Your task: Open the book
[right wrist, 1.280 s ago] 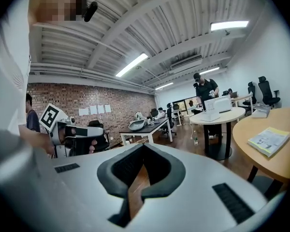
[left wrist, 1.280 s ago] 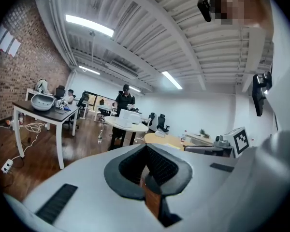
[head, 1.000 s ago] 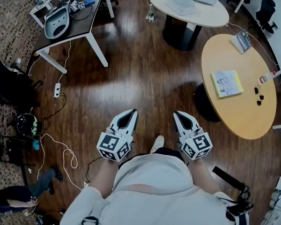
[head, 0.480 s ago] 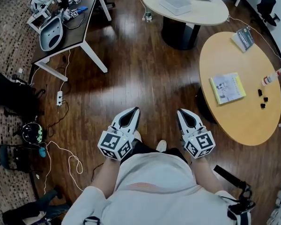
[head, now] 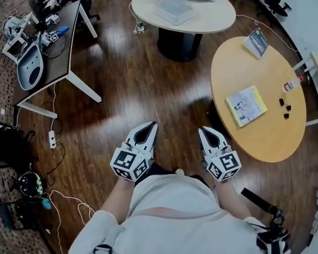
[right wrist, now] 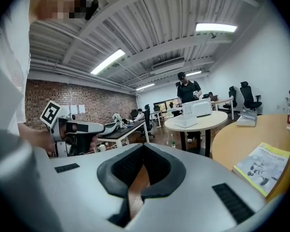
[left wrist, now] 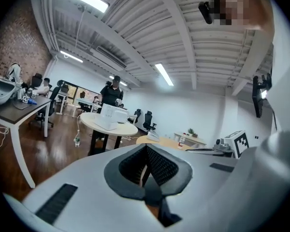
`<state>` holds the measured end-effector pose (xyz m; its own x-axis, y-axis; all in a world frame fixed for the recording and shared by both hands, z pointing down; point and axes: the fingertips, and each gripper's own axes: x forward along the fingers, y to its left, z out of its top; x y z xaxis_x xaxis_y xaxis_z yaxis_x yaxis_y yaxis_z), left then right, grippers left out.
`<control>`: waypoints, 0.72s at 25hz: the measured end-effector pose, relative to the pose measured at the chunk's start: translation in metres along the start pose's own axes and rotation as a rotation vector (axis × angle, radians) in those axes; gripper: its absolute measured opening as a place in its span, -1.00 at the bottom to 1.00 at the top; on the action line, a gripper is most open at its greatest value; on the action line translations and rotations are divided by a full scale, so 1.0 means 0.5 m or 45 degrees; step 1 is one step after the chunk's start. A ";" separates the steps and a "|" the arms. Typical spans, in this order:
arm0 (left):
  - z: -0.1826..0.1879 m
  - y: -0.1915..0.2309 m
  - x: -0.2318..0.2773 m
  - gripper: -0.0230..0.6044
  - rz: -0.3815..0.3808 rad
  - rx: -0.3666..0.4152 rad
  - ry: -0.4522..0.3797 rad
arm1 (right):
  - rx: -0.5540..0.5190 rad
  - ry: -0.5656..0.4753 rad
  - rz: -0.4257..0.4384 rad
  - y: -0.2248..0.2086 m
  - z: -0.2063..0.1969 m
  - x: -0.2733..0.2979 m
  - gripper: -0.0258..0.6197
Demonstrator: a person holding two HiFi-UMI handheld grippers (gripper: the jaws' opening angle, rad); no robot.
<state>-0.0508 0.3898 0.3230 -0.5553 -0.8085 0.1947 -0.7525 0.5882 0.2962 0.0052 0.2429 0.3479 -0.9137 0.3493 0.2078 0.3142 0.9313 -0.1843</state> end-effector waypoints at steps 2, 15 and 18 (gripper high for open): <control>0.027 0.043 0.026 -0.89 -0.047 0.040 0.014 | -0.003 -0.018 -0.042 -0.006 0.024 0.046 -0.91; 0.103 0.167 0.240 -0.89 -0.507 0.206 0.181 | 0.050 -0.058 -0.511 -0.088 0.074 0.138 -0.91; 0.086 0.119 0.305 -0.89 -0.621 0.222 0.231 | 0.092 -0.071 -0.655 -0.143 0.060 0.080 -0.91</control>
<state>-0.1953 0.3021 0.3303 -0.0692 -0.9692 0.2364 -0.9635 0.1263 0.2360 -0.0616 0.1872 0.3406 -0.9580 -0.1597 0.2381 -0.1960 0.9709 -0.1378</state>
